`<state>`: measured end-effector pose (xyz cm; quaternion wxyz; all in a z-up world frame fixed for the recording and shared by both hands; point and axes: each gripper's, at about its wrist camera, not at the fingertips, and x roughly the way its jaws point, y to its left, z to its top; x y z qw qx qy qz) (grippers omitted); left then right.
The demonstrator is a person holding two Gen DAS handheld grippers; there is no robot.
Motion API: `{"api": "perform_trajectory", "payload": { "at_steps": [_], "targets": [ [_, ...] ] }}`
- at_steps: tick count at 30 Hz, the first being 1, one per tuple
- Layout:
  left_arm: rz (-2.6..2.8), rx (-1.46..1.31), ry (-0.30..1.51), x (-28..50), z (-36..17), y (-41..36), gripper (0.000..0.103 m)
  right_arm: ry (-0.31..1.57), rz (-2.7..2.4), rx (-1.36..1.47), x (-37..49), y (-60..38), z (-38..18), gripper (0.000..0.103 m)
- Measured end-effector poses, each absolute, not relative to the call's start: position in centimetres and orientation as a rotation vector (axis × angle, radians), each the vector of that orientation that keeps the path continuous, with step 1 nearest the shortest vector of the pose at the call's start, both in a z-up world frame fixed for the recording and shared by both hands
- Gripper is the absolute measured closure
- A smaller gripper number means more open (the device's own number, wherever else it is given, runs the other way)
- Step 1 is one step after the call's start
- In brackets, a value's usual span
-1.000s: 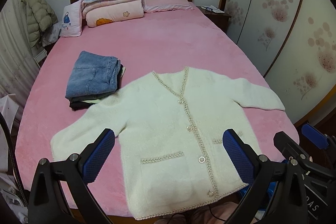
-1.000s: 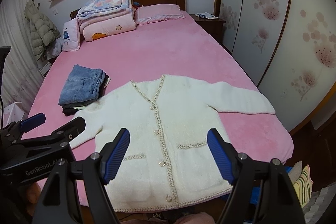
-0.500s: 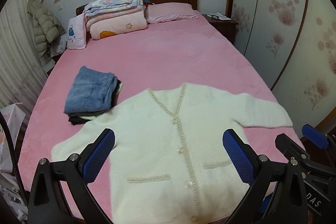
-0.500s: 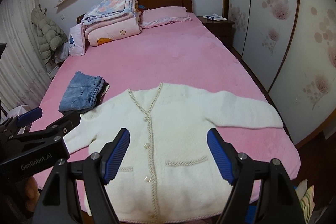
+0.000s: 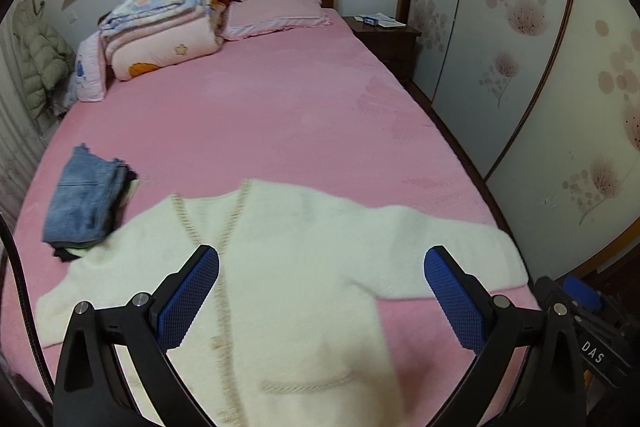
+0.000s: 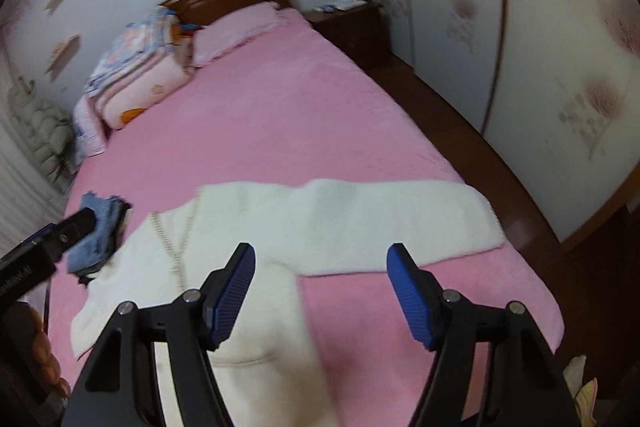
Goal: Fold large clothes
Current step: 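Grasp the cardigan's sleeve cuff with the right gripper and lift it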
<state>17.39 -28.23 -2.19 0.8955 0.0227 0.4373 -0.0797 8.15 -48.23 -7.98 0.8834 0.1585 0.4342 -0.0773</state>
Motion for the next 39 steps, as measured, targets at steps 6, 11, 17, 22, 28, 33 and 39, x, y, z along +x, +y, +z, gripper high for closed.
{"api": "perform_trajectory", "payload": {
  "at_steps": [6,11,17,22,28,33,39],
  "targets": [
    [-0.204,0.055,0.924,21.0,-8.4,-36.3,0.001,0.947,-0.29,0.366,9.5,-56.8,-14.2,0.035],
    [-0.208,0.101,0.941,22.3,-12.8,-40.5,0.001,0.994,-0.359,0.468,9.7,-63.0,-20.0,0.035],
    [-0.228,0.131,0.968,23.0,-16.1,-43.5,0.001,1.072,-0.411,0.674,9.8,-68.4,-27.3,0.035],
    [-0.234,0.145,0.998,23.6,-17.8,-44.5,0.001,1.14,-0.453,0.84,10.2,-71.3,-32.1,0.035],
    [-0.239,0.111,1.033,24.6,-18.9,-44.0,0.001,1.09,-0.463,0.973,10.3,-72.4,-34.7,0.035],
    [-0.225,0.084,1.032,24.9,-18.6,-42.7,0.001,1.054,-0.482,0.952,12.1,-72.6,-34.8,0.087],
    [-0.174,0.027,1.026,24.7,-16.9,-37.9,0.001,0.932,-0.426,0.782,13.0,-69.6,-28.3,0.095]
  ]
}}
